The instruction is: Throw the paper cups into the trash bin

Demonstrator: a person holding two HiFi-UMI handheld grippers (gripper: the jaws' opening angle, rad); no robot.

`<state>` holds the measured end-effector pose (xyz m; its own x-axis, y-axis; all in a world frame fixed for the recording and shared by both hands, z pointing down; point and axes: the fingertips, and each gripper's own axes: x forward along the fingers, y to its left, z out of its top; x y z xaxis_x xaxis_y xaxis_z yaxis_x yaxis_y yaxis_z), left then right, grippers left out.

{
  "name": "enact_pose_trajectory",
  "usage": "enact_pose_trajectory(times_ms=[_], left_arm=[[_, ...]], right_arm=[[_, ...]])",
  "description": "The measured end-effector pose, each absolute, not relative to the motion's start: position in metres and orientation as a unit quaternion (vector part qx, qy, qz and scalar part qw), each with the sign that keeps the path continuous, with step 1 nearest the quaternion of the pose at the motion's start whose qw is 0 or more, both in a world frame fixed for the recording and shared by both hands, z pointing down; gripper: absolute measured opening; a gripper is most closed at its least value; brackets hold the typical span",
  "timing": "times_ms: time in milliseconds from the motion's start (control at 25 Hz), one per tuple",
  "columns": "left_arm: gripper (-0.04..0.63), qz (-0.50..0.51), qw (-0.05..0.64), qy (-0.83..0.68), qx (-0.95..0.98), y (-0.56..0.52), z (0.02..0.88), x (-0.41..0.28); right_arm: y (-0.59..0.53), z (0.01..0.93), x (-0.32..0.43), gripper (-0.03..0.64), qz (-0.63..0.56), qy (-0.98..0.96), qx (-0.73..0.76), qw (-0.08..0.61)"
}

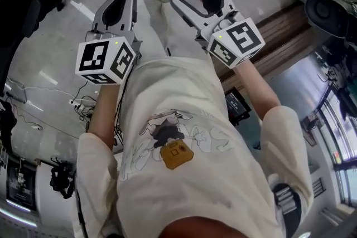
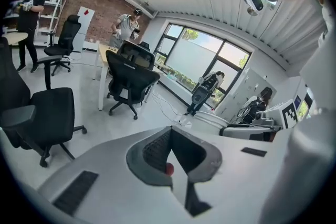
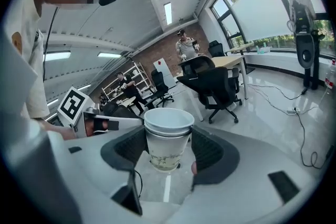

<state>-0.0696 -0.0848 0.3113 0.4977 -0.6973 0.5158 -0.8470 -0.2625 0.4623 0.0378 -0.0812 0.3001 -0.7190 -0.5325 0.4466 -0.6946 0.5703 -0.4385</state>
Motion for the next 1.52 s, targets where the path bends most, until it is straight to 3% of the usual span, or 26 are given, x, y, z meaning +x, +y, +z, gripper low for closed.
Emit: enact_pose_trajectory(times_ms=[1520], left_arm=[[0.006,0.152,0.419,-0.511,0.735,-0.178,0.768,-0.070]], right_arm=[[-0.180,0.765,0.007,0.285,0.280,-0.874,0.289,0.272]])
